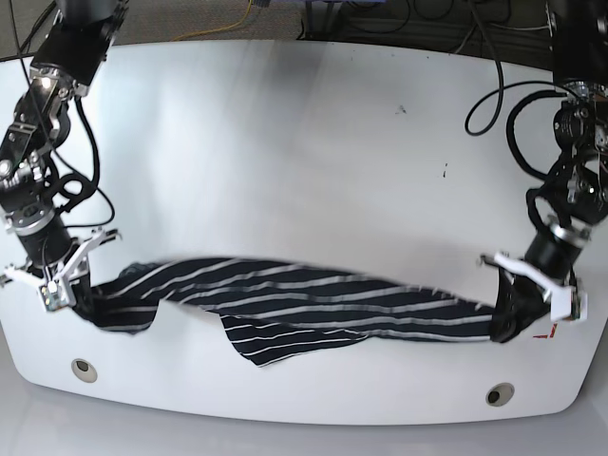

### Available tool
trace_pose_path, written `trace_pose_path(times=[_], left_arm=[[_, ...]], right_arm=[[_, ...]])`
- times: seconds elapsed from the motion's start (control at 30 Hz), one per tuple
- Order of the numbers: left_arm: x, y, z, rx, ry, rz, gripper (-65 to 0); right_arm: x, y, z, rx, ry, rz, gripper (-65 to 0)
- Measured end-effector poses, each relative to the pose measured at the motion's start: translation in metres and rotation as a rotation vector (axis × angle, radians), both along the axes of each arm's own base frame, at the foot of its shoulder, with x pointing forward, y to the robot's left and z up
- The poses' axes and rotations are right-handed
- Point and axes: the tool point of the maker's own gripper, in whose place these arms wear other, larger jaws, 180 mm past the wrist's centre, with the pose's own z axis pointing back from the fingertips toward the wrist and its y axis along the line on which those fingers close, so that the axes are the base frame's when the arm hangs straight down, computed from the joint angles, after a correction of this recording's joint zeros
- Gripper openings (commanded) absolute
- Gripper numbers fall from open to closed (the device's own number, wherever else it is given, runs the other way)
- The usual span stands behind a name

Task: Layout the t-shirt on the table in an organized manner, then fold the t-shirt properly
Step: 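Lift the held shirt with both grippers and lay it flatter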

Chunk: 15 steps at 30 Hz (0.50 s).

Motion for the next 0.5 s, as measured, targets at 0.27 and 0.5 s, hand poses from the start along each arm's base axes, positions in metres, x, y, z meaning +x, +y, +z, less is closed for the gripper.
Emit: trace_pose_path(times=[0.27, 0.5], left_arm=[[-0.056, 0.026, -0.074, -0.071, 0.193, 0.115, -61.2], [-0.097, 0.056, -0.108, -0.060, 0.301, 0.204, -60.8]], right_arm=[[-0.038, 0.003, -0.062, 0.067, 0.140, -0.031, -65.0], [-0.066, 0.014, -0.098, 0.115, 0.235, -0.024, -65.0]])
